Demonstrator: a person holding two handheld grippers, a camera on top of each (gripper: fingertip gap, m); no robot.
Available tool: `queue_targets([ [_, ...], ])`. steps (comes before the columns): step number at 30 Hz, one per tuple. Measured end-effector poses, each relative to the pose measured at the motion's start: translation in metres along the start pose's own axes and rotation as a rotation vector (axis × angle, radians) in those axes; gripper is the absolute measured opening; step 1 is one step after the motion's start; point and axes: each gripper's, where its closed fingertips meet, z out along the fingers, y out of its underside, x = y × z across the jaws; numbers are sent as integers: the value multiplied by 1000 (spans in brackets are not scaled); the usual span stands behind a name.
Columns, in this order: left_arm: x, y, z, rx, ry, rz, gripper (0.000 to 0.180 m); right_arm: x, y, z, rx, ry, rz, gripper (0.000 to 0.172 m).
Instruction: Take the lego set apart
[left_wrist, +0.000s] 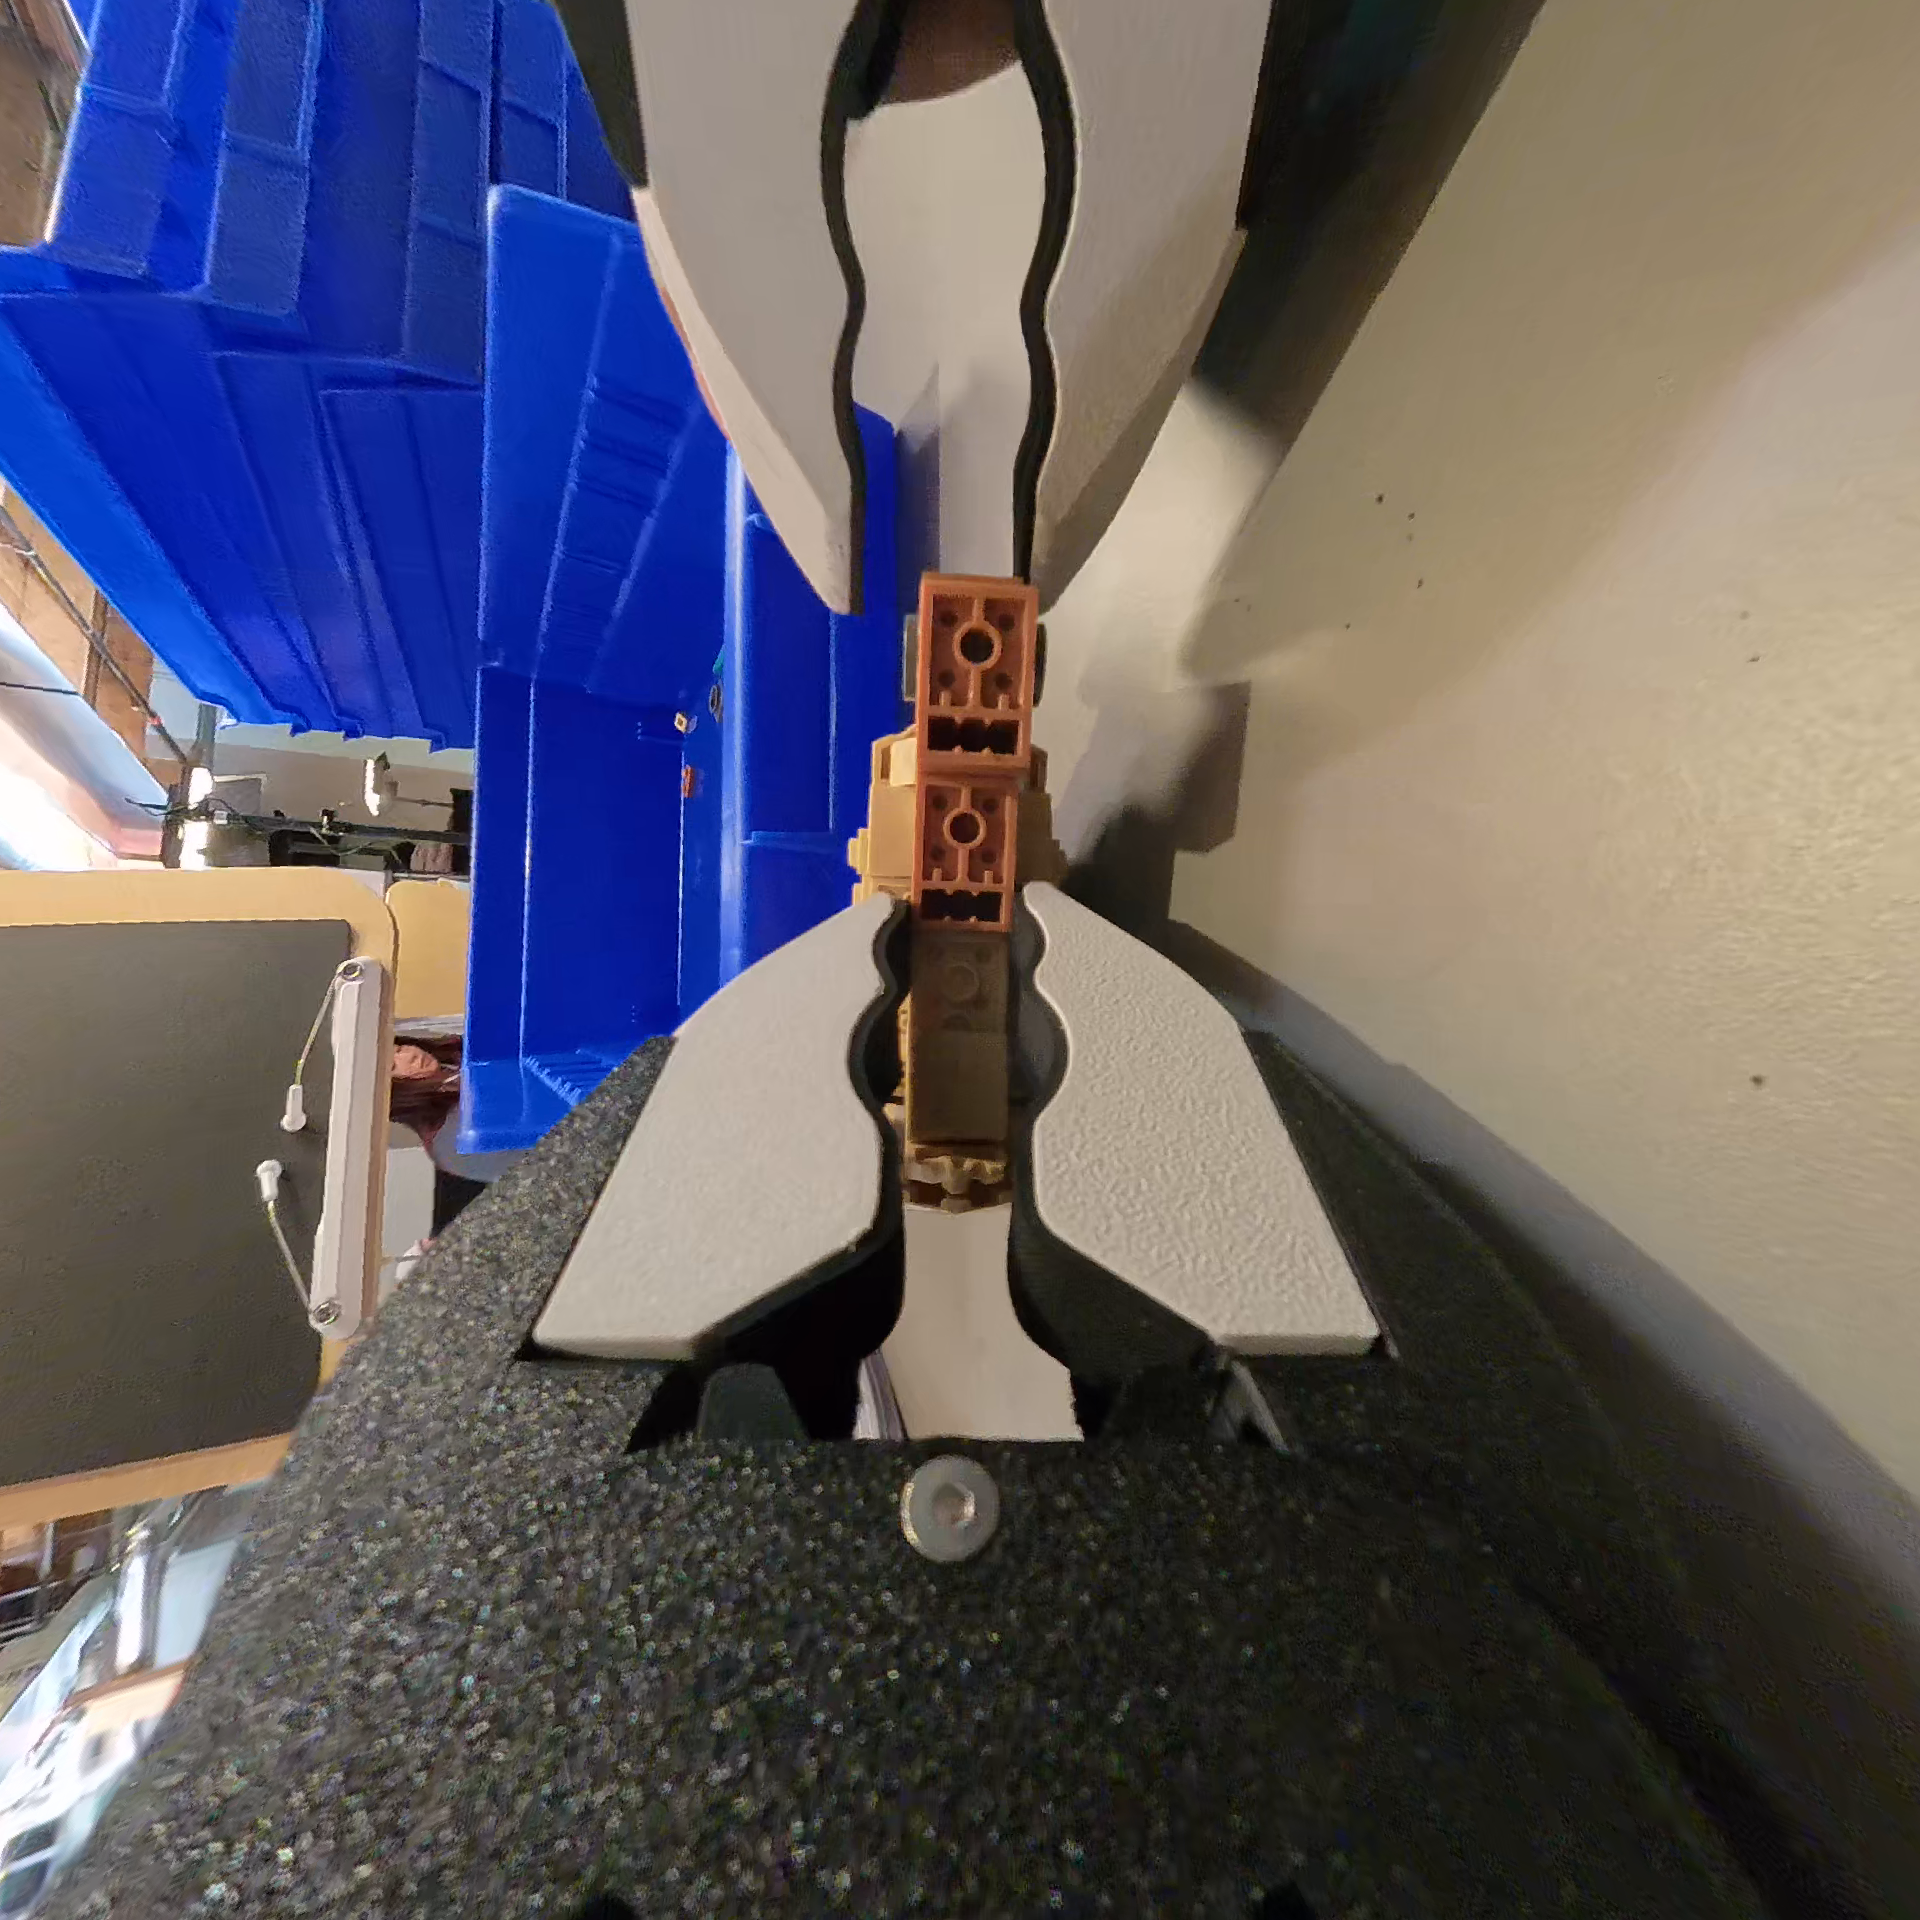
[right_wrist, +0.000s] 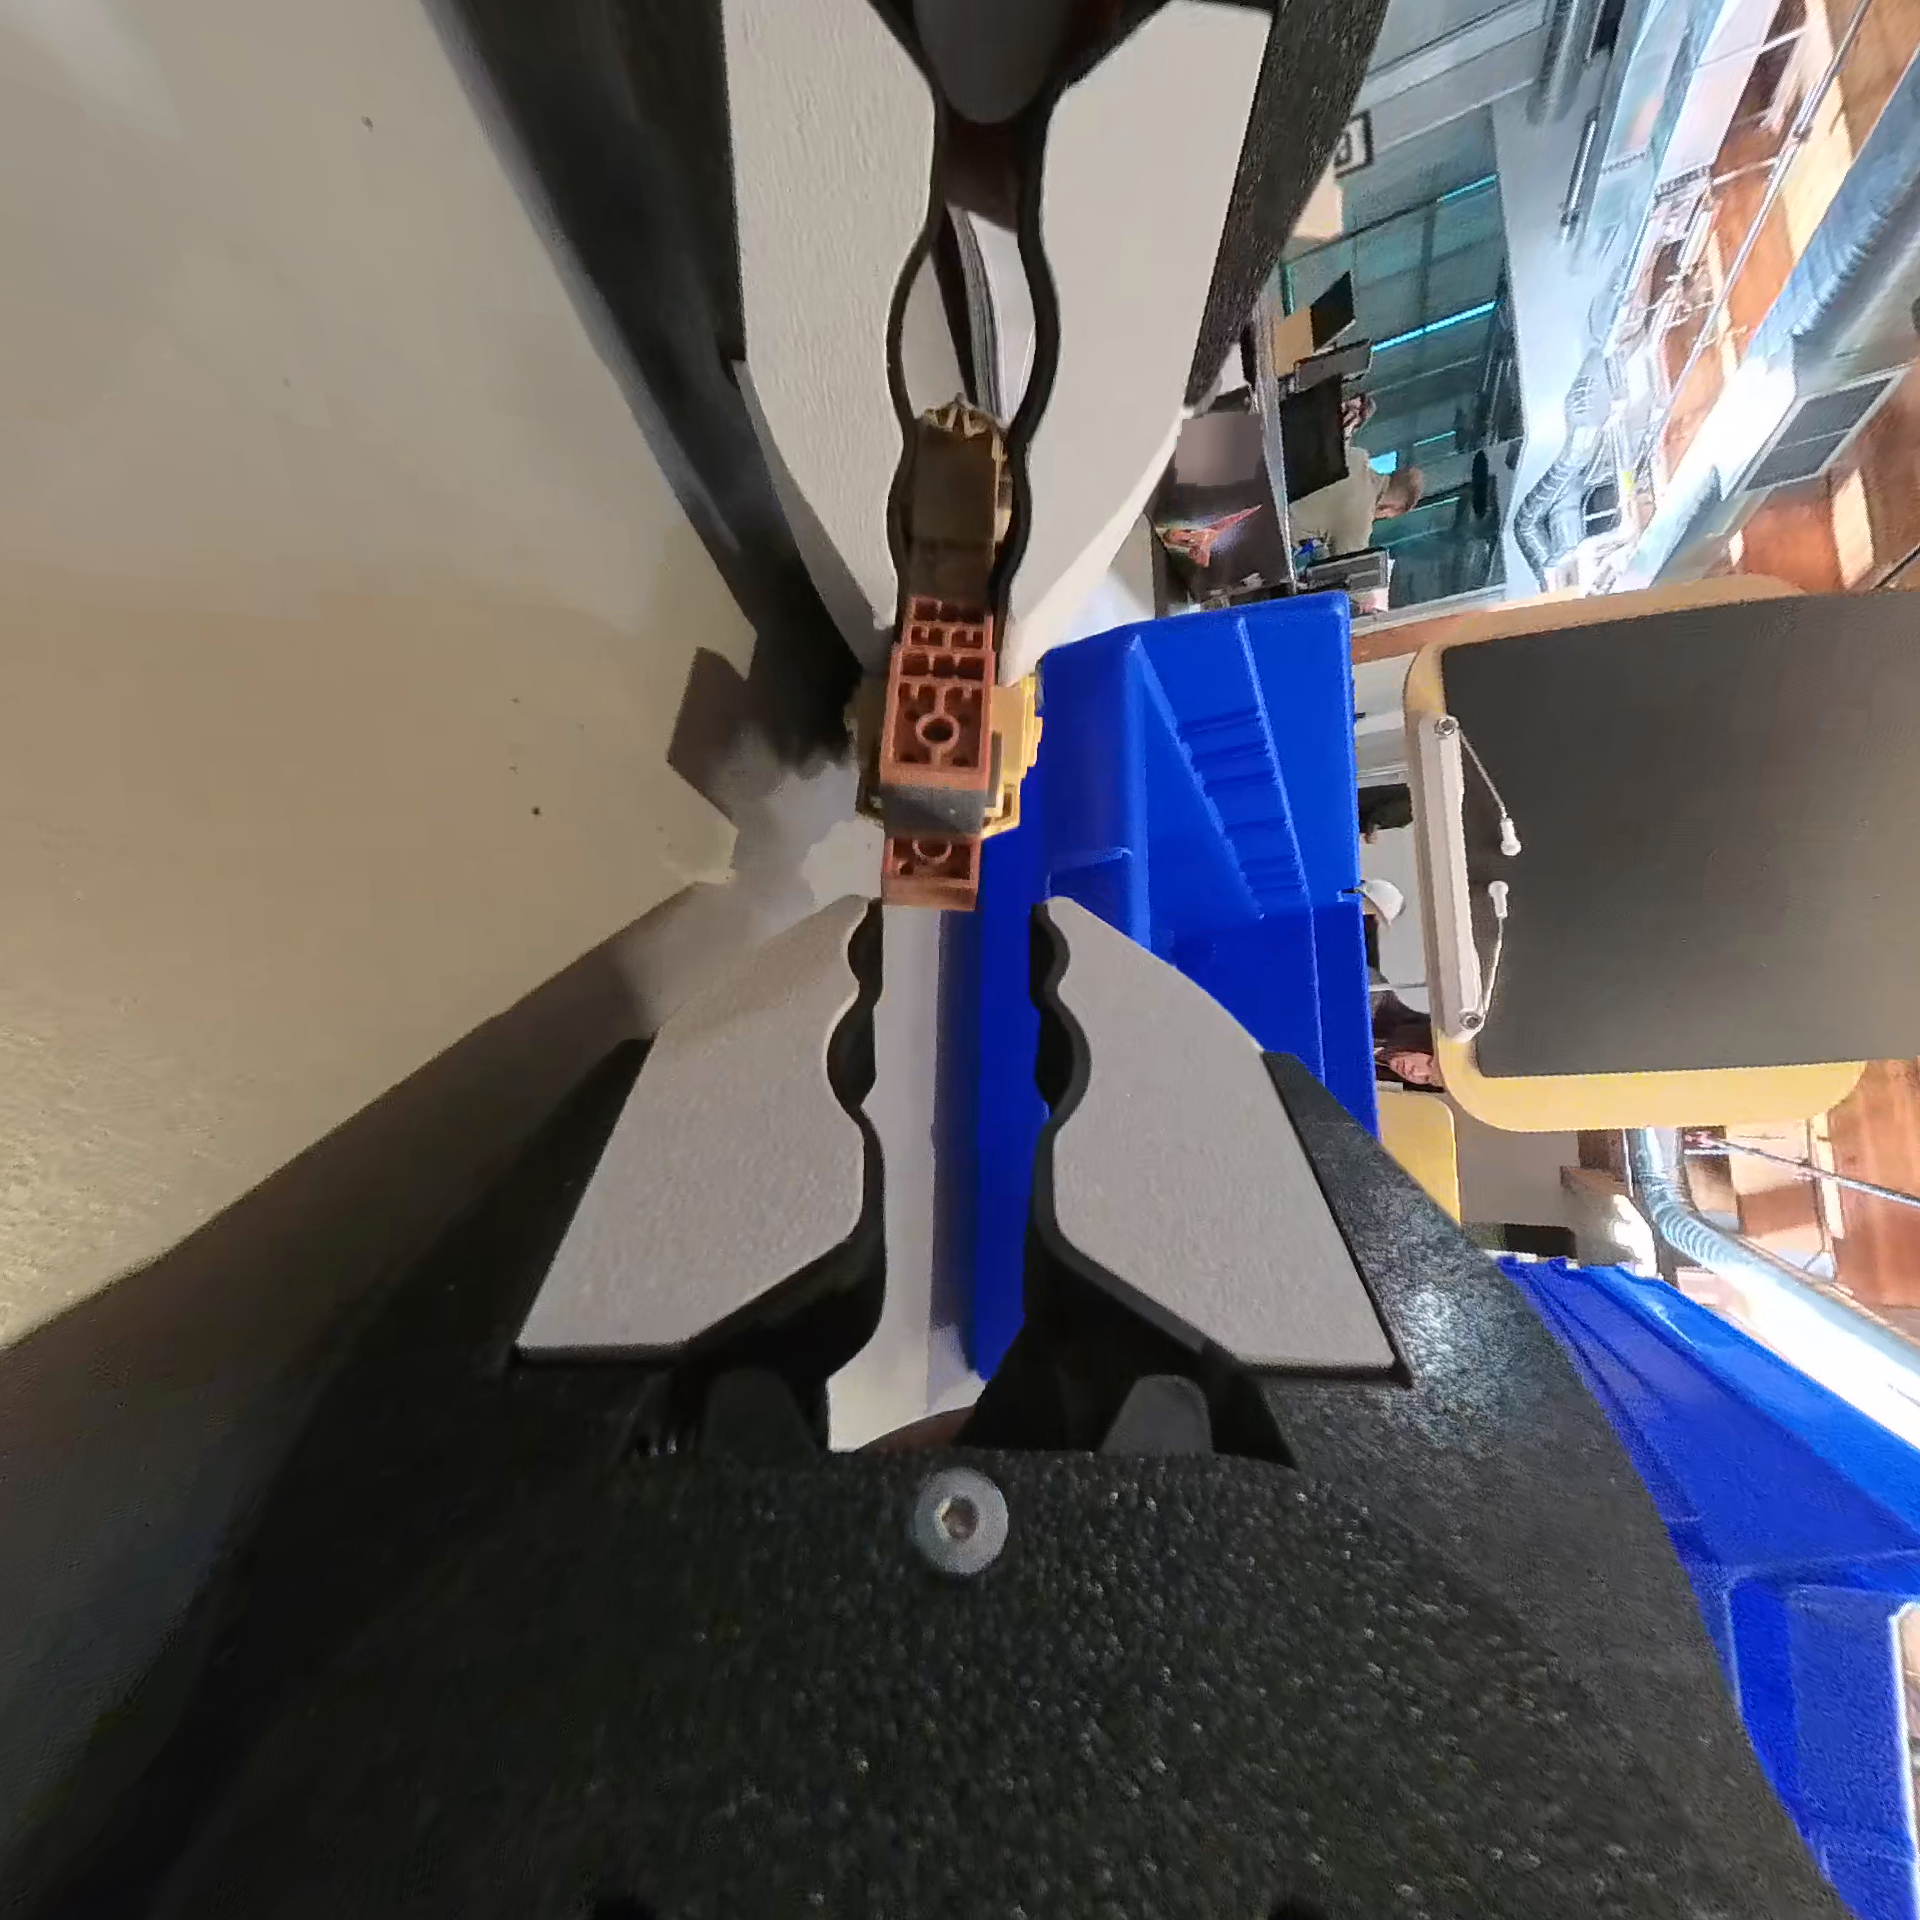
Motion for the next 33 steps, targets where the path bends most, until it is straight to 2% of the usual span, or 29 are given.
queue_targets([
  [5,2,-11,-2,75,25,-35,17,-4,-4,1,11,-1,-19,18],
  [11,1,-12,-2,94,28,-49,18,-3,-8,0,38,-22,30,18],
  [16,-9,-22,-12,174,14,-83,31,-2,-10,0,42,-47,113,17],
  [19,-8,-37,-17,232,22,-83,33,0,-14,1,53,-50,154,17],
  [23,-4,-42,-10,185,-1,-34,30,4,-25,0,93,-32,175,17],
  [25,-9,-40,-9,164,-30,-43,23,5,-27,0,97,-15,164,17],
  [29,-17,-40,-13,226,-7,-192,22,16,-30,-2,146,39,224,19],
  [33,-39,-35,-22,351,19,-498,22,32,-18,-2,147,97,312,19],
])
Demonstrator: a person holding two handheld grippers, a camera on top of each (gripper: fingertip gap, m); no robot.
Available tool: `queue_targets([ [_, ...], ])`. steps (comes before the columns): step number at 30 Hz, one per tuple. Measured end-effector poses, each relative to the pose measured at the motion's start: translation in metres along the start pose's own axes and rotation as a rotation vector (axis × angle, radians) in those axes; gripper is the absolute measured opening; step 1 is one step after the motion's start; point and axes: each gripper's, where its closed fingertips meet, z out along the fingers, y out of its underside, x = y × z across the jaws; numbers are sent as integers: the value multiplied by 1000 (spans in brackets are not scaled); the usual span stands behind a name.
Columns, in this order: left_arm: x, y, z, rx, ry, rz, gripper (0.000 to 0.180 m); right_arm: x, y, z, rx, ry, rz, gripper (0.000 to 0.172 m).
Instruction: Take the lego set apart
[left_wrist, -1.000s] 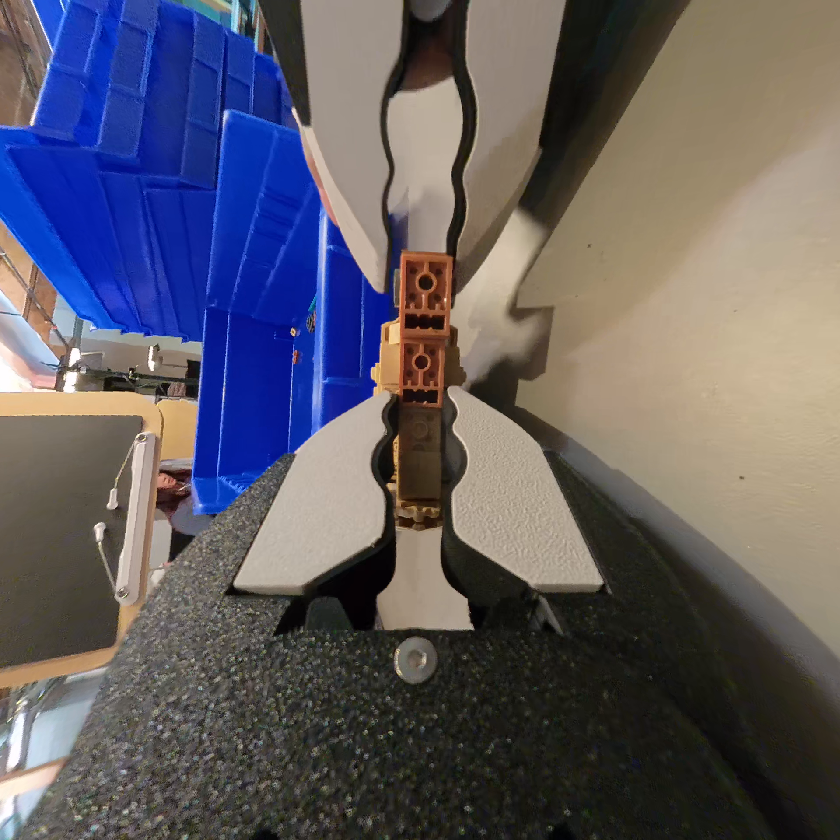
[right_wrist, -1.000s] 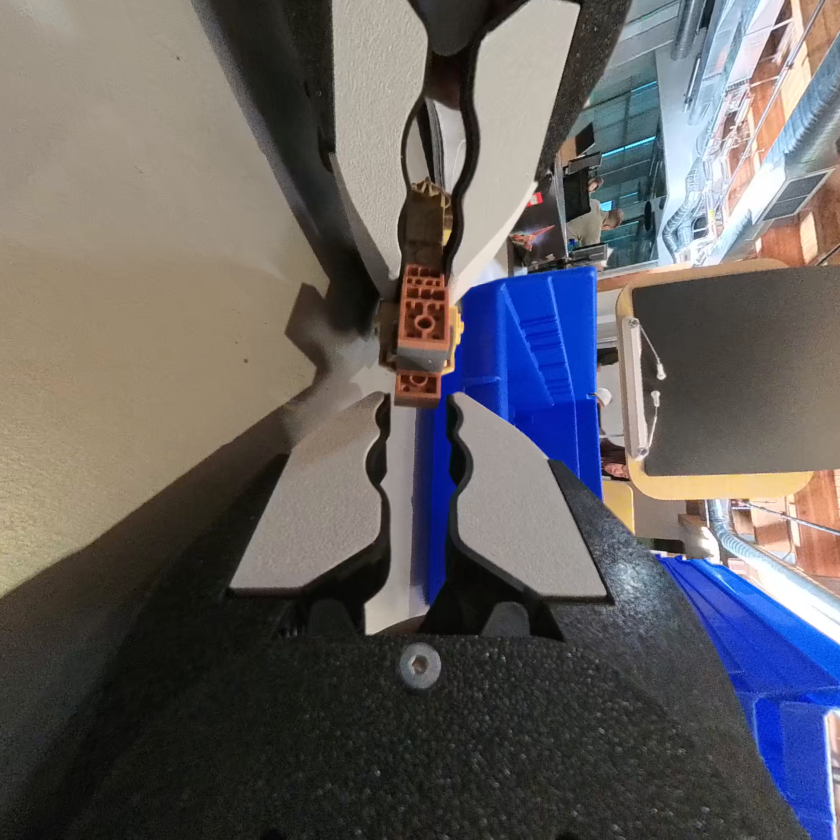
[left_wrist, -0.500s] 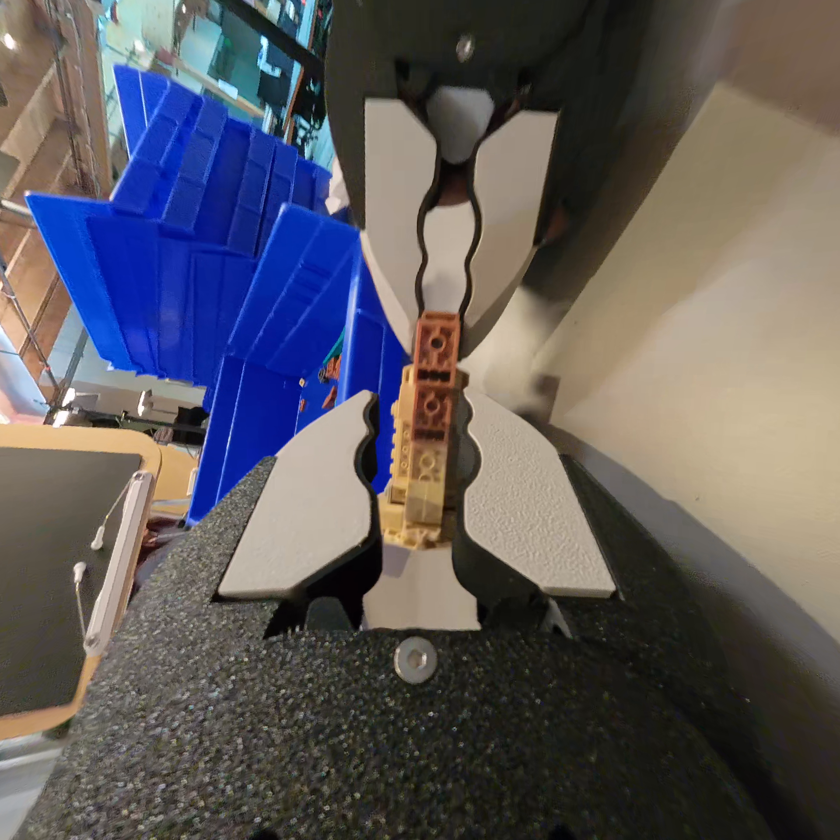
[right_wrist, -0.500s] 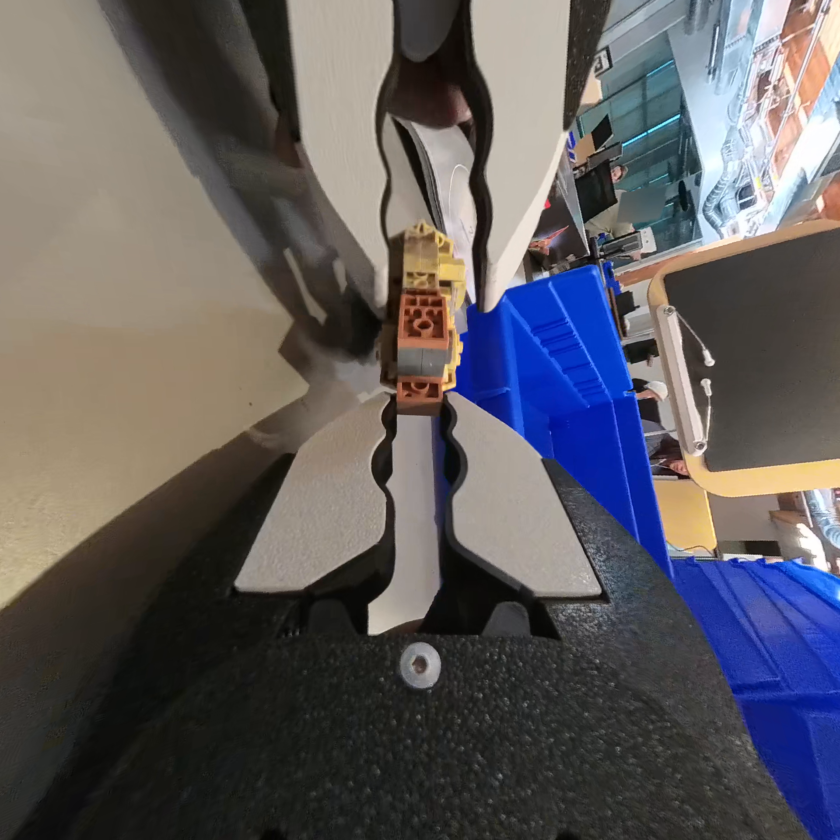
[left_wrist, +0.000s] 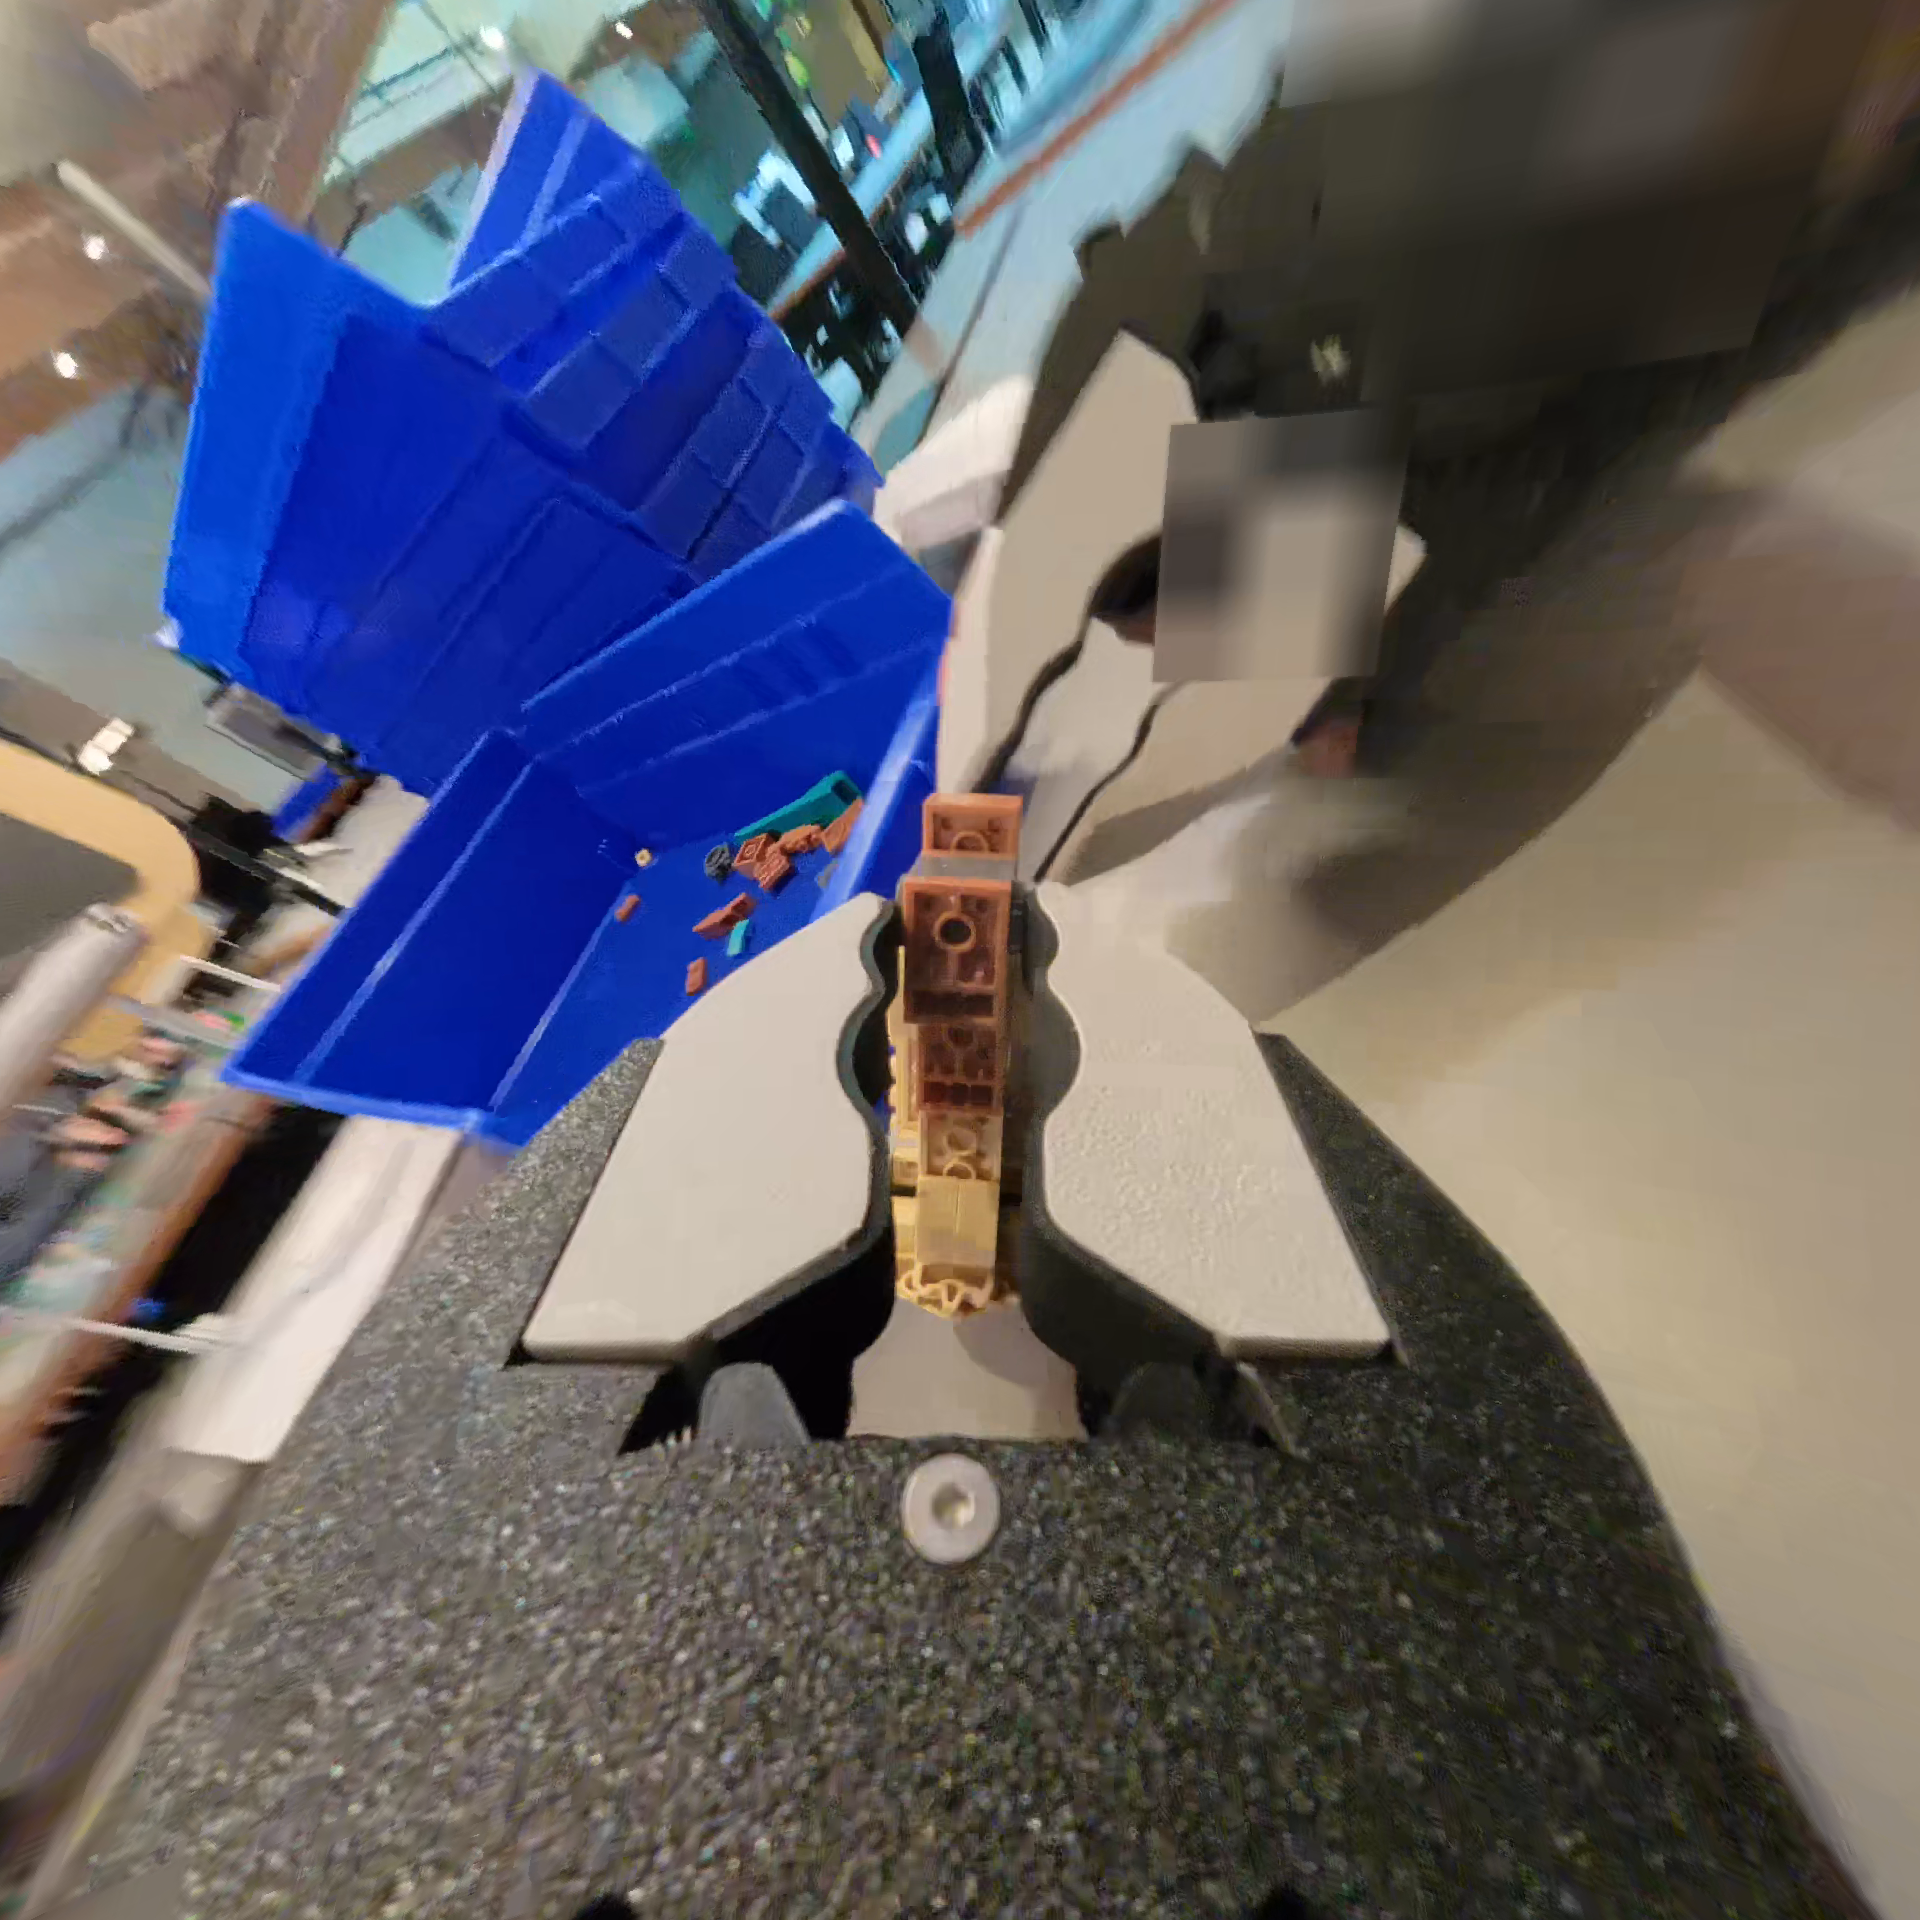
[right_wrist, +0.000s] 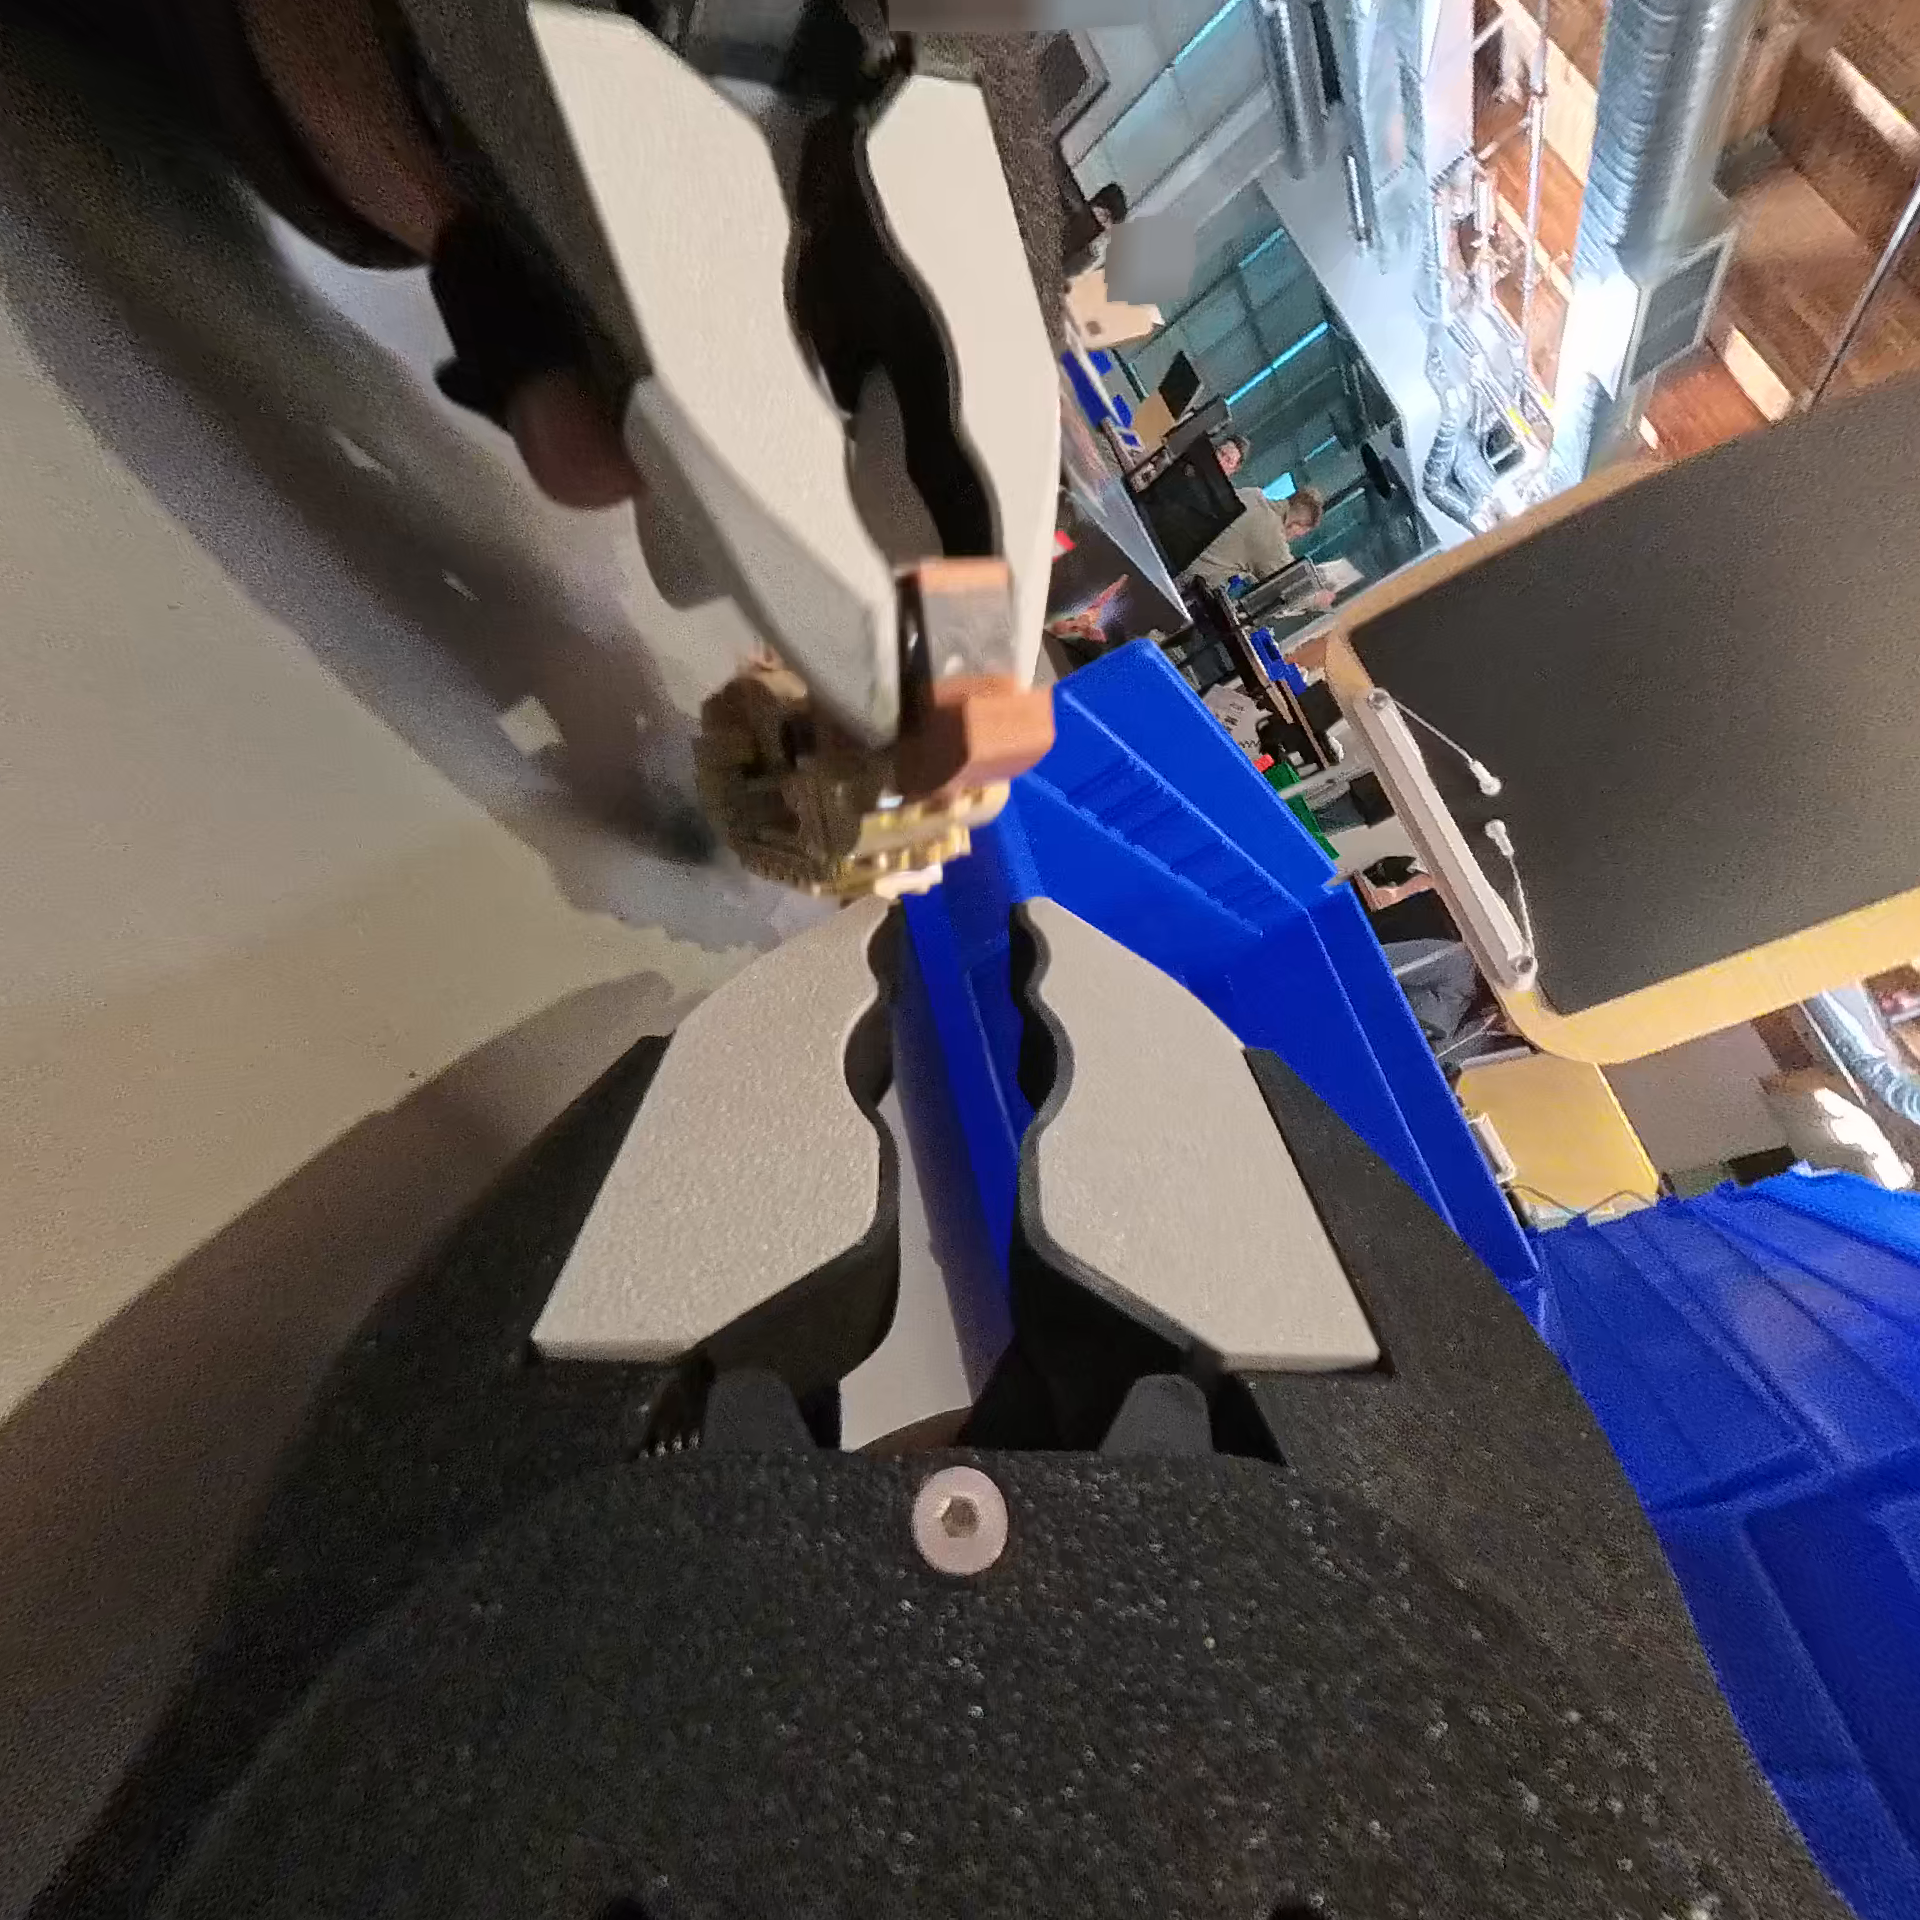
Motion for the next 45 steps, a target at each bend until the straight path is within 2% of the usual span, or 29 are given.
queue_targets([
  [5,-32,0,-11,142,-10,-400,22,9,-5,4,82,-25,160,19],
  [10,-35,16,-9,131,31,-598,22,8,-21,15,192,-172,408,21],
  [16,-41,19,-12,160,68,-703,22,12,-18,29,170,-179,455,19],
  [21,-48,14,-19,235,74,-755,21,9,-16,20,147,-181,457,18],
  [27,-54,-9,-31,425,146,-878,21,-3,-21,12,119,-268,548,28],
  [34,-45,-31,-40,551,250,-865,21,-1,-37,3,229,-361,717,30],
  [37,-43,-34,-41,560,262,-851,21,-1,-38,2,238,-368,728,28],
  [45,-34,-26,-30,448,241,-801,21,-3,-39,-2,239,-379,745,28],
])
